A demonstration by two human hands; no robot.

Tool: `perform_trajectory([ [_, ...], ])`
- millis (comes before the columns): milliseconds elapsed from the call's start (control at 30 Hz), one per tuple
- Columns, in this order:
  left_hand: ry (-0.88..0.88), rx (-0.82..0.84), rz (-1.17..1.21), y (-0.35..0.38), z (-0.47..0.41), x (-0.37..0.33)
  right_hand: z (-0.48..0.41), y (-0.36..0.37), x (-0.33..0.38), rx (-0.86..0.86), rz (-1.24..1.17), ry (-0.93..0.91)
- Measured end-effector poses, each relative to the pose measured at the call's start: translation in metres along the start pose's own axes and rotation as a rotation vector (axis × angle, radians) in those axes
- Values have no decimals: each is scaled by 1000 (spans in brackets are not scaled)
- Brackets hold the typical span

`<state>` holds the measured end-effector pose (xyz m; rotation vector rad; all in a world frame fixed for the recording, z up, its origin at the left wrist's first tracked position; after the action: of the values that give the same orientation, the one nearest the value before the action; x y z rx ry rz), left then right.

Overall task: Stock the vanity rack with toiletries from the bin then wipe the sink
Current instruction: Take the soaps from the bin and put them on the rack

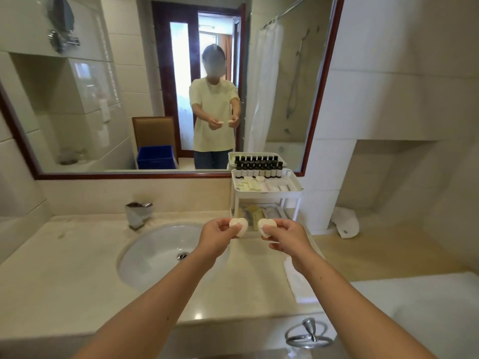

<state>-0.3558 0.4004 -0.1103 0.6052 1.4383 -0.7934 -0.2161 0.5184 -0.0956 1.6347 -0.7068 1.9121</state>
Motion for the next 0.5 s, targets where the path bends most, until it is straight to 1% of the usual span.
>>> perform_trajectory([
  [200, -10, 69, 7, 1, -81, -13, -65, -16, 13, -82, -21, -27],
  [500, -47, 112, 37, 25, -169, -16, -146, -59, 8, -169, -50, 34],
])
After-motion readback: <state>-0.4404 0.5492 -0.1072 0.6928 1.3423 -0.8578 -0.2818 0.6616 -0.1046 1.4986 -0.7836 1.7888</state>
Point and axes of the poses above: each hand's wrist, its own z-axis away from the middle knuckle, its own y-axis out of the palm, x = y × z, the point moved 3 cm from there along -z, towards the middle knuckle, and after that the axes turned 9 degrees about x, right-handed, at the moved point
